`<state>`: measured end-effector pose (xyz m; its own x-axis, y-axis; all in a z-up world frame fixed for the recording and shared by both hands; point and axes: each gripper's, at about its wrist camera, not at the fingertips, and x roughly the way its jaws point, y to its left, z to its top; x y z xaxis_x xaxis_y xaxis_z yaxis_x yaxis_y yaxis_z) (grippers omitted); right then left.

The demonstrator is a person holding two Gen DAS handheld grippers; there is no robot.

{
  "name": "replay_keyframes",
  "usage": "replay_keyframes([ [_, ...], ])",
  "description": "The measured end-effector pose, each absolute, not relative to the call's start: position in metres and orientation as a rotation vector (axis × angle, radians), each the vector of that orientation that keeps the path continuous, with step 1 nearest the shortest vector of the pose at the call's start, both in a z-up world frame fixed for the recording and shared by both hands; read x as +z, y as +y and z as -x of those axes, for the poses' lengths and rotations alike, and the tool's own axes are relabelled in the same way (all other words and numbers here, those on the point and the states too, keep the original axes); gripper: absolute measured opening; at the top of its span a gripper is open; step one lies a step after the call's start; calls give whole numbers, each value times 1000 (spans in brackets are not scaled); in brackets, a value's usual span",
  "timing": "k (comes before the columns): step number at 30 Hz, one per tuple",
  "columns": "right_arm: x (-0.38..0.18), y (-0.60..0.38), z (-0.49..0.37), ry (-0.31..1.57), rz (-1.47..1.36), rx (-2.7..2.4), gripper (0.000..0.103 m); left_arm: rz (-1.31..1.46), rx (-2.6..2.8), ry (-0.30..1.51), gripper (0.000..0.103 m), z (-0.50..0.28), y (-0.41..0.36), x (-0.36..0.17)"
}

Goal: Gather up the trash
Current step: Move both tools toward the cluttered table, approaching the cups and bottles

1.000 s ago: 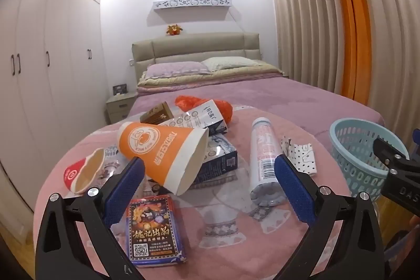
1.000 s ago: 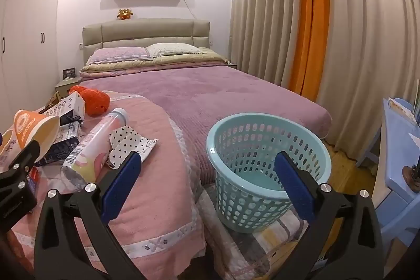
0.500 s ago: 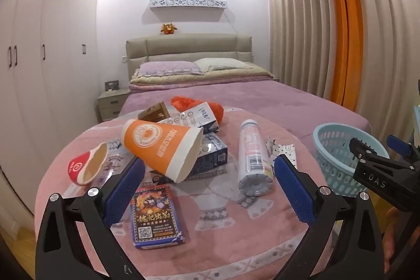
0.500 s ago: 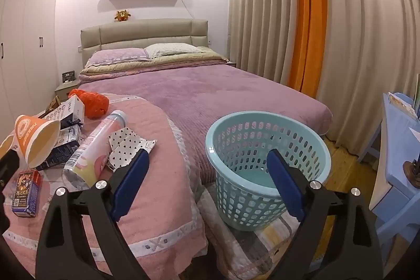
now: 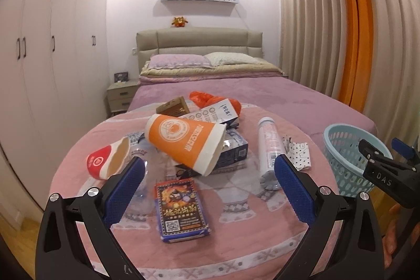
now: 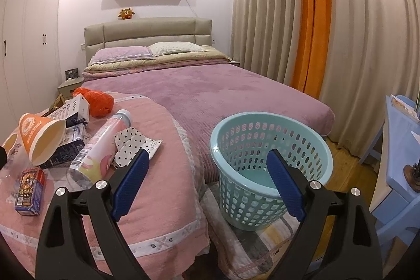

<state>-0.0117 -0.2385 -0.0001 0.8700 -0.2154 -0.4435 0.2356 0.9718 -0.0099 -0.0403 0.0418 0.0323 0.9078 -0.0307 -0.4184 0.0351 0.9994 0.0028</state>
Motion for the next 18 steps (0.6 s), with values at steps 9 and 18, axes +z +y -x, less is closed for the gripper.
replay_keyframes([
  [9, 1, -234, 11, 467, -33, -223, 86, 41, -14, 440, 96, 39, 65, 30],
  [18, 0, -231, 9, 477, -30, -216, 86, 78, 13, 440, 96, 41, 85, 30],
])
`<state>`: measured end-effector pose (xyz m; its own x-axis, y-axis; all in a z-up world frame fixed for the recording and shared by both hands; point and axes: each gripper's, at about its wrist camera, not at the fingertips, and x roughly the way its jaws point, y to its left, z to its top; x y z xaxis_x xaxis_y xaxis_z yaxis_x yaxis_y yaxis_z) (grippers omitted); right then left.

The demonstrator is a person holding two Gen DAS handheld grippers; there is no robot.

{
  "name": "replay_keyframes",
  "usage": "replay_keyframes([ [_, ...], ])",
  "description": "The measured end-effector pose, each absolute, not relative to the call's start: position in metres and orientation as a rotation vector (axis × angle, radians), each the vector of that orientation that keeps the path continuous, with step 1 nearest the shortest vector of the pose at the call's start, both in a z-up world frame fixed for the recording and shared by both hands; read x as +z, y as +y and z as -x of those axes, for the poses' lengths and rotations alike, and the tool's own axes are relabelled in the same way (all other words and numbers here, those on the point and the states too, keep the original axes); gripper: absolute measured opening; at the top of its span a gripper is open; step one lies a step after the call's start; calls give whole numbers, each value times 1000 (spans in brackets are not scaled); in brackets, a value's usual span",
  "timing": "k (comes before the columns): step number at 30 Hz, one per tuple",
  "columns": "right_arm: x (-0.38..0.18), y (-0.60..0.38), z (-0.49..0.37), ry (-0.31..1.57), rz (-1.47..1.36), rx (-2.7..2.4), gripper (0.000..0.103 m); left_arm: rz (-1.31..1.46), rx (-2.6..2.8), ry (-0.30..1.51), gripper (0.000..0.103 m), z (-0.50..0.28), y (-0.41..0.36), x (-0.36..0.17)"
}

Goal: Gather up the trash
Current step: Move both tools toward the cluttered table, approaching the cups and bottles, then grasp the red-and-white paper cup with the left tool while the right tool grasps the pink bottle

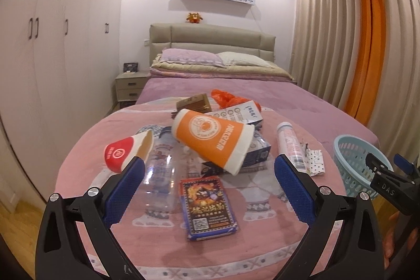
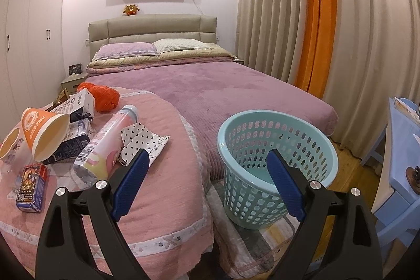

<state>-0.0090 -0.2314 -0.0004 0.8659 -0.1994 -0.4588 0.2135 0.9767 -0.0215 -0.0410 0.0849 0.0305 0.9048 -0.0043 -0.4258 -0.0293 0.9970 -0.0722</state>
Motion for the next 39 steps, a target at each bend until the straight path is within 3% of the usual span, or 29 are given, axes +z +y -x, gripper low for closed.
replay_keyframes([
  [18, 0, -219, 5, 484, -18, -196, 86, 155, 41, 438, 96, 47, 121, 31],
  [27, -2, -209, -3, 524, -39, -132, 67, 200, 137, 473, 95, 58, 171, 24],
  [33, 7, -183, -12, 528, -22, -30, 53, 220, 94, 610, 95, 25, 201, 24],
  [39, 18, -164, -22, 516, 1, 28, 52, 235, 21, 697, 95, -14, 215, 11],
])
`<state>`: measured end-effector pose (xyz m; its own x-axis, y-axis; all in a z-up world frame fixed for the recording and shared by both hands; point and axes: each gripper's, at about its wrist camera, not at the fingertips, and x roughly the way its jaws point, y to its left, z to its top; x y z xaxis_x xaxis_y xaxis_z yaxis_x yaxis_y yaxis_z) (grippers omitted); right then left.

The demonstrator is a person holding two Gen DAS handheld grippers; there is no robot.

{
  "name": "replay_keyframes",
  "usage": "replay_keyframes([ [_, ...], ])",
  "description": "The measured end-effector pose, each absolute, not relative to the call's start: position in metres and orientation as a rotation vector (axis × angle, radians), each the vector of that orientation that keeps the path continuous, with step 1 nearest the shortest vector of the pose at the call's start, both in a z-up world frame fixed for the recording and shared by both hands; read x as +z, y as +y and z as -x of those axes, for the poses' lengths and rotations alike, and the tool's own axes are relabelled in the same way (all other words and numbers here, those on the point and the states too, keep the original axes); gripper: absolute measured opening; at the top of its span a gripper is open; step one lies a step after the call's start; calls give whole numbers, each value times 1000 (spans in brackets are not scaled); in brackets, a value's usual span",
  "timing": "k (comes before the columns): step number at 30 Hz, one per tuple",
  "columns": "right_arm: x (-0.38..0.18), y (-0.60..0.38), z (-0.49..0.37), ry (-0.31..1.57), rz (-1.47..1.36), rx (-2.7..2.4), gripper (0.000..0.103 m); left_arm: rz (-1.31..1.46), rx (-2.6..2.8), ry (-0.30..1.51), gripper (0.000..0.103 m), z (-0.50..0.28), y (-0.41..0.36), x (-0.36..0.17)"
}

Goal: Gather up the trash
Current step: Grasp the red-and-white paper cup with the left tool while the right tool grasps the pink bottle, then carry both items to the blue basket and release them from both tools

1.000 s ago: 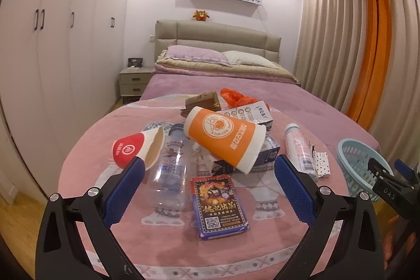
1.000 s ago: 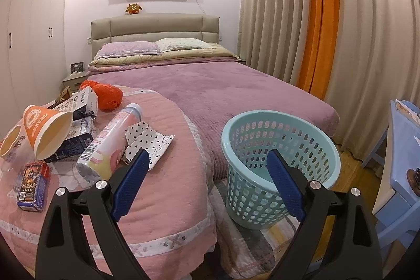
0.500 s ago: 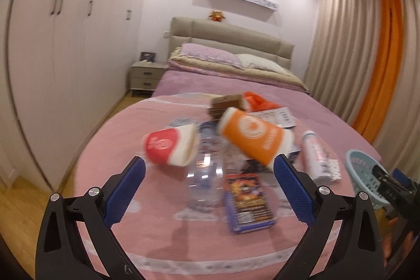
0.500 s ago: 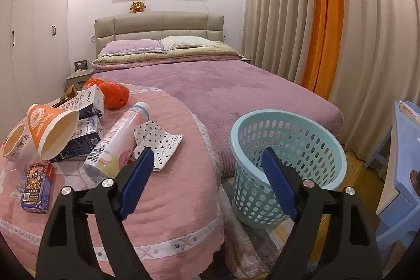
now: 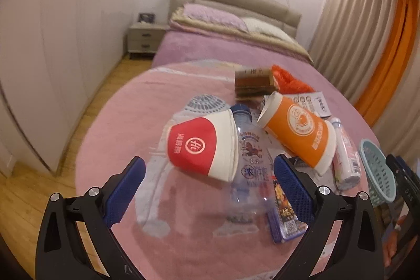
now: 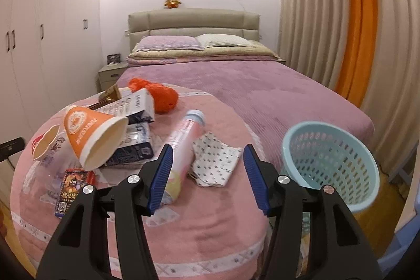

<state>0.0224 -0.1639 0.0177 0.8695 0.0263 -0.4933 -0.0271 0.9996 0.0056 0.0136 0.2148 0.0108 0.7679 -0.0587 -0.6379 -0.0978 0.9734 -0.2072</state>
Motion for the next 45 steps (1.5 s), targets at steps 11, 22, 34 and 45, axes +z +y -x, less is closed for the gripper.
replay_keyframes([
  [11, 5, -142, -74, 654, -43, 151, 61, 301, -50, 823, 94, -68, 232, -18],
  [22, -26, -137, -135, 911, -152, 154, 61, 317, -89, 851, 77, -86, 234, -23],
  [34, -23, -127, -132, 891, -144, 172, 48, 352, -69, 764, 75, -68, 242, -7],
  [45, 17, -165, -100, 789, -246, 221, 46, 280, -140, 595, 75, -39, 197, 65],
])
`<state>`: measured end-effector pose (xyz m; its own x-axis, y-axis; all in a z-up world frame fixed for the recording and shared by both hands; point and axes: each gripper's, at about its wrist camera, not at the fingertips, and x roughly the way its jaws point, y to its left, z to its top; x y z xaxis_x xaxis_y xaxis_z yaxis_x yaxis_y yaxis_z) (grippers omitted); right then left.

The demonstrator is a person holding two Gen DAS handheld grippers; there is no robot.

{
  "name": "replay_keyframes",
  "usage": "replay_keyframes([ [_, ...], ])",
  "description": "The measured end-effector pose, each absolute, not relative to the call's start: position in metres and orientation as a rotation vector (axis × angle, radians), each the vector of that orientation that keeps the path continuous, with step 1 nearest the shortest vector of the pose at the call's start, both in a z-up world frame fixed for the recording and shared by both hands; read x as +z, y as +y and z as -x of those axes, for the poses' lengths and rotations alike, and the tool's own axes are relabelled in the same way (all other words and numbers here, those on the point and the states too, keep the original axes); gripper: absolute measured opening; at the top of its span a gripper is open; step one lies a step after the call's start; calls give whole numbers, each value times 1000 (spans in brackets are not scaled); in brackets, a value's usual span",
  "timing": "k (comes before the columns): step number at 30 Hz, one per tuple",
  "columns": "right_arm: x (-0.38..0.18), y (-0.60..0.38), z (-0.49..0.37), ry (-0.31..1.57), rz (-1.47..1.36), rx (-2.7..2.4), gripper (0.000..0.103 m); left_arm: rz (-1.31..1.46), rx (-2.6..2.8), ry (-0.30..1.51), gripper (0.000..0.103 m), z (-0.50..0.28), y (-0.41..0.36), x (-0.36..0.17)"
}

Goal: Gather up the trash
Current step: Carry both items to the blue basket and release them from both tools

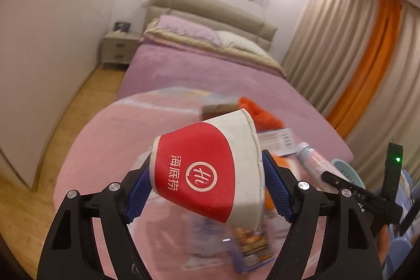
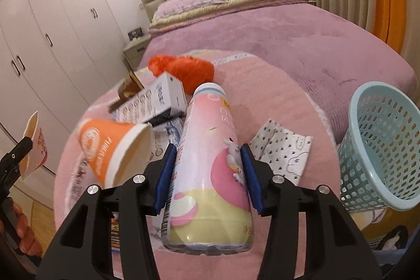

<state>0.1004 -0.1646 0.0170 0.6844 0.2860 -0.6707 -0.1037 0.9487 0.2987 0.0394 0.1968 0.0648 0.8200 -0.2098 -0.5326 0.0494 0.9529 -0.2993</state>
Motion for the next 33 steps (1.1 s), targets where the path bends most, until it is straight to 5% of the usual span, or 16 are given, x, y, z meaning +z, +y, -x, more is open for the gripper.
replay_keyframes([
  [14, 45, -305, -75, 655, -392, 22, 46, 124, -482, 623, 75, -96, -6, 78],
  [23, -10, -422, -75, 710, -524, -183, 46, 32, -674, 767, 75, -149, -160, 22],
  [33, -69, -476, -83, 822, -578, -282, 46, -50, -746, 917, 76, -172, -248, -43],
])
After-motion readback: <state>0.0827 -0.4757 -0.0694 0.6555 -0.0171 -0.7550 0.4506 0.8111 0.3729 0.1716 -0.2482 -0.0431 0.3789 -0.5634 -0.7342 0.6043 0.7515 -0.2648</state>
